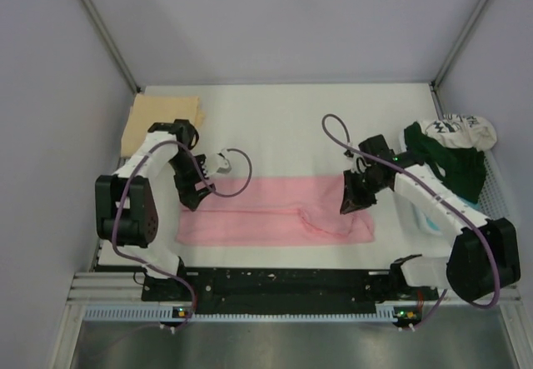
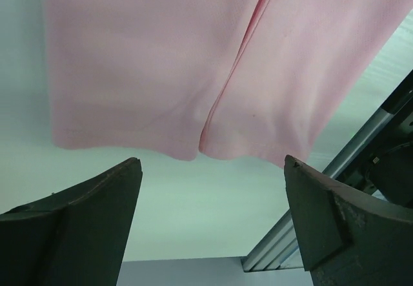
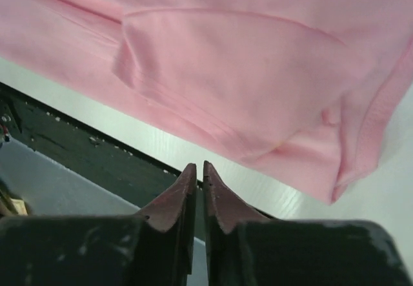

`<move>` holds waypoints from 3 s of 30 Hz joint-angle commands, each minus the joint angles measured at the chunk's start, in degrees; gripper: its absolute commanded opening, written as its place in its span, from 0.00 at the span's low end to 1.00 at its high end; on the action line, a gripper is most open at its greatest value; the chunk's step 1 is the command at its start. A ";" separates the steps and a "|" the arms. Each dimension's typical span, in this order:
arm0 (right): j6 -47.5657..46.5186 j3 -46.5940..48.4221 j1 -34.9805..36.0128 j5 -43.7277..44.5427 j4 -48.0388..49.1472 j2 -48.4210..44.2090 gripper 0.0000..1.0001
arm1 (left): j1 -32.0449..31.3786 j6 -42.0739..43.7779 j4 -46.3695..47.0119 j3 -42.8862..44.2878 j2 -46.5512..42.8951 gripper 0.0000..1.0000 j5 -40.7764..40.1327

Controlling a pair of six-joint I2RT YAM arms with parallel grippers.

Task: Fold and stack the t-shirts
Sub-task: Fold the other side of the tshirt into a rectangle, then rotate the tshirt 90 degrees

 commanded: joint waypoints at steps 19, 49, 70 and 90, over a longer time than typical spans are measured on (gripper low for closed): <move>9.32 3.32 22.39 11.90 22.00 19.11 0.00 | 1.19 -48.27 47.38 6.91 -23.93 0.99 -16.36; 13.47 48.41 -9.69 13.01 26.76 51.57 0.00 | -11.60 -35.09 34.17 -27.45 -21.91 0.00 -1.98; 12.47 59.21 -11.27 14.38 18.74 58.72 0.00 | -23.06 -26.31 42.53 -23.57 -4.59 0.00 -16.41; -5.33 65.34 -7.58 -3.27 25.23 46.12 0.42 | -44.25 -24.10 32.33 -16.29 -24.35 0.36 4.43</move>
